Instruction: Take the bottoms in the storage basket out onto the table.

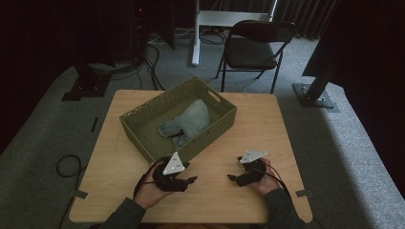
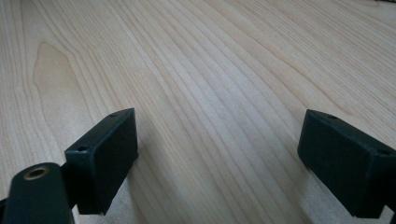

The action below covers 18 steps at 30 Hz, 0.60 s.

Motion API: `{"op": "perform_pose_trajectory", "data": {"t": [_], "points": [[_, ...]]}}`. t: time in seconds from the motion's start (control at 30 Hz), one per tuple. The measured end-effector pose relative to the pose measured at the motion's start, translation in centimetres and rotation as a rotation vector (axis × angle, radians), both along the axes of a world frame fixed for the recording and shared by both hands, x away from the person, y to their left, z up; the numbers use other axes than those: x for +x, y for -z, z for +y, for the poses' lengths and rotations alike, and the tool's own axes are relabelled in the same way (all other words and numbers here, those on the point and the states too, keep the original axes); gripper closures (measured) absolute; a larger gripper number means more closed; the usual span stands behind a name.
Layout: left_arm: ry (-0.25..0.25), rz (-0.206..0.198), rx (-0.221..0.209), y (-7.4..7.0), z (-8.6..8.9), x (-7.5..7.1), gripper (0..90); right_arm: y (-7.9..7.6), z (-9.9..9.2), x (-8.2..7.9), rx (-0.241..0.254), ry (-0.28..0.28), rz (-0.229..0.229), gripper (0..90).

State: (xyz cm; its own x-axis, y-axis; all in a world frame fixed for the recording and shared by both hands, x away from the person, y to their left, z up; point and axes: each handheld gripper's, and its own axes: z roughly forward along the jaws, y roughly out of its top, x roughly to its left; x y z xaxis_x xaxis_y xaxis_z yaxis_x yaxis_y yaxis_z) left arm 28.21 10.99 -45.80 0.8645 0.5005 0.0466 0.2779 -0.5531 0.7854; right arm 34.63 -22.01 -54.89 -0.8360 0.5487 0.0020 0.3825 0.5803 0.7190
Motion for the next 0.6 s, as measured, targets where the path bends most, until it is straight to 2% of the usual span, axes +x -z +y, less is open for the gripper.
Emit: {"op": "perform_pose_trajectory", "data": {"t": [0.07, 0.13, 0.27, 0.6], "points": [[0.004, 0.007, 0.006, -0.4, 0.1, 0.3, 43.0, 0.0, 0.0, 0.0, 0.0, 0.002, 0.0, 12.2], [0.003, -0.006, 0.012, -0.9, 0.3, 0.5, 42.7, 0.0, 0.0, -0.1, -0.001, 0.007, -0.001, 12.2], [-0.003, -0.026, -0.001, -1.9, 0.6, 1.0, 42.7, 0.0, 0.0, -0.1, 0.0, 0.011, 0.001, 12.2], [-0.032, -0.072, -0.014, -4.1, 1.4, 3.2, 42.4, 0.0, 0.0, -0.1, 0.0, 0.012, 0.0, 12.3]]}}
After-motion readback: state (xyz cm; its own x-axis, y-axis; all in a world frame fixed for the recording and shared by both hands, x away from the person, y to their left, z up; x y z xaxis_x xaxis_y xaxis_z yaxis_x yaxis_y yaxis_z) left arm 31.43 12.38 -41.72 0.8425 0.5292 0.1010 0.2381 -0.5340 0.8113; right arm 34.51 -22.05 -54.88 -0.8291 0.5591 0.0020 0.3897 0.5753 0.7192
